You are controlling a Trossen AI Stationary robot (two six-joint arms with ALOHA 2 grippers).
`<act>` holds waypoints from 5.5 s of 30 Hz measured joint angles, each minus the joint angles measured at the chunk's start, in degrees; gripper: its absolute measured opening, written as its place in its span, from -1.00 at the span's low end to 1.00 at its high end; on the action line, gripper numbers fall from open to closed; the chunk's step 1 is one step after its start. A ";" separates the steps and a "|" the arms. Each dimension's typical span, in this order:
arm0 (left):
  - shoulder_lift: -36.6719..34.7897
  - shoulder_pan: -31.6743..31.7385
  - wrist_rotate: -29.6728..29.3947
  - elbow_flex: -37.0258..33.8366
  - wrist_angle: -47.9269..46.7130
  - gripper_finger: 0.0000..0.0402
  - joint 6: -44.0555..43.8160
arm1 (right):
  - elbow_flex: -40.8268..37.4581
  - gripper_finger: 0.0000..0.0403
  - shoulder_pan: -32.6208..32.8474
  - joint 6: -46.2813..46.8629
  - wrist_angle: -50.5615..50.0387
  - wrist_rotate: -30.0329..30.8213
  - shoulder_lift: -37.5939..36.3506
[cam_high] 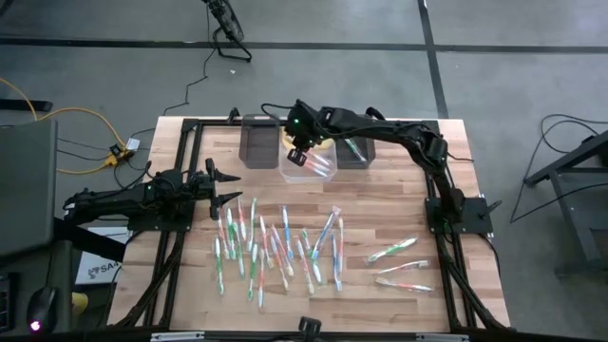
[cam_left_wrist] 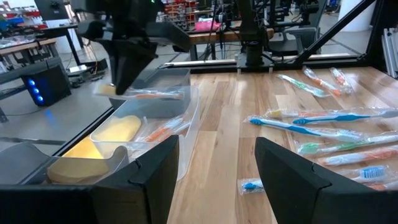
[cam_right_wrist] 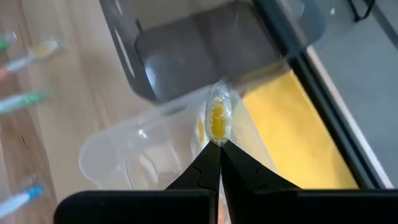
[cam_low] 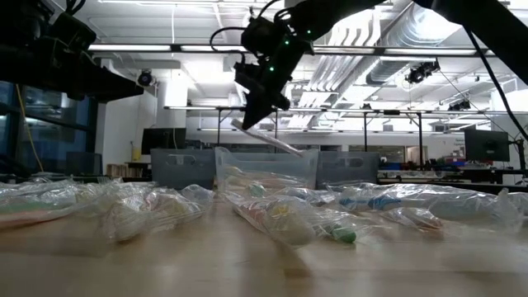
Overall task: Pick & Place Toothbrushes
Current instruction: Put the orange toothbrush into the transparent bin, then put the green toothbrush into the right black bin
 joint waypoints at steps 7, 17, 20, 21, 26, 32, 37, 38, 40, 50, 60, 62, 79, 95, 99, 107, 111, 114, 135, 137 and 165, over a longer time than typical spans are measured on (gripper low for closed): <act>0.02 0.02 0.00 0.00 0.00 0.03 0.00 | 0.00 -0.98 0.00 -0.44 -3.51 -0.04 0.00; 0.00 0.00 0.02 0.00 -0.01 0.03 0.00 | 0.00 -0.94 0.00 -1.46 -4.92 -0.02 0.00; 0.01 0.01 0.03 0.00 0.00 0.03 0.00 | 0.00 -0.85 0.00 -2.10 -5.47 -0.04 0.00; 0.02 0.00 0.02 0.02 -0.01 0.03 0.00 | 0.00 -0.80 0.00 -2.14 -5.60 -0.04 0.00; 0.01 -0.01 0.04 0.00 -0.02 0.03 0.00 | -0.01 -0.48 0.28 -2.09 -6.19 0.41 -0.11; 0.00 0.01 0.07 0.01 0.01 0.03 0.00 | -0.07 -0.23 2.69 3.72 -15.41 0.39 -2.56; 0.01 0.01 0.22 0.01 -0.03 0.03 0.00 | -0.07 -0.20 6.16 8.77 -24.58 0.48 -4.83; 0.02 0.00 0.22 0.01 -0.02 0.03 0.00 | -0.07 -0.21 7.00 9.45 -25.96 0.46 -5.11; 0.01 0.00 0.22 0.00 -0.02 0.03 0.00 | -0.07 -0.22 8.67 10.84 -29.45 0.43 -5.51; -0.01 -0.01 0.17 0.00 -0.02 0.03 0.00 | -0.07 -0.23 16.42 23.38 -42.76 9.46 -5.51; 0.00 0.00 -0.04 0.02 0.00 0.03 0.00 | -9.30 -0.23 26.11 35.27 -44.71 10.52 -10.27; 0.02 -0.01 -0.04 0.00 -0.02 0.03 0.00 | -12.86 -0.23 28.19 37.61 -44.05 9.92 -11.83; 0.00 0.01 -0.01 0.00 -0.02 0.03 0.00 | -50.23 -0.23 43.87 40.35 -22.07 0.05 -32.28; 0.02 -0.01 0.02 0.00 -0.02 0.03 0.00 | -63.34 -0.23 53.38 38.29 -8.28 -1.66 -35.36; 0.02 0.02 0.02 0.00 -0.02 0.03 0.00 | -65.17 -0.23 54.07 38.43 -5.77 -1.46 -35.36; 0.02 0.01 0.04 0.01 -0.01 0.03 0.00 | -69.80 -0.26 53.74 38.58 1.85 -0.16 -35.65; 0.00 -0.01 0.07 0.00 -0.02 0.03 0.00 | -70.18 -0.41 52.12 38.64 2.53 -0.41 -35.61; 0.02 0.00 0.22 0.01 0.00 0.03 0.00 | -70.20 -0.59 50.68 38.63 3.12 -0.49 -35.56; 0.01 -0.01 -0.04 0.01 0.00 0.03 0.00 | -60.42 -0.96 26.80 32.97 2.95 1.66 -44.65; 0.01 0.00 -0.02 0.01 0.00 0.03 0.00 | -58.51 -0.96 22.60 31.70 2.69 1.90 -45.01; 0.00 0.01 -0.76 0.01 0.14 0.03 -0.59 | -30.36 -0.95 -16.68 7.09 -4.62 -1.96 -23.68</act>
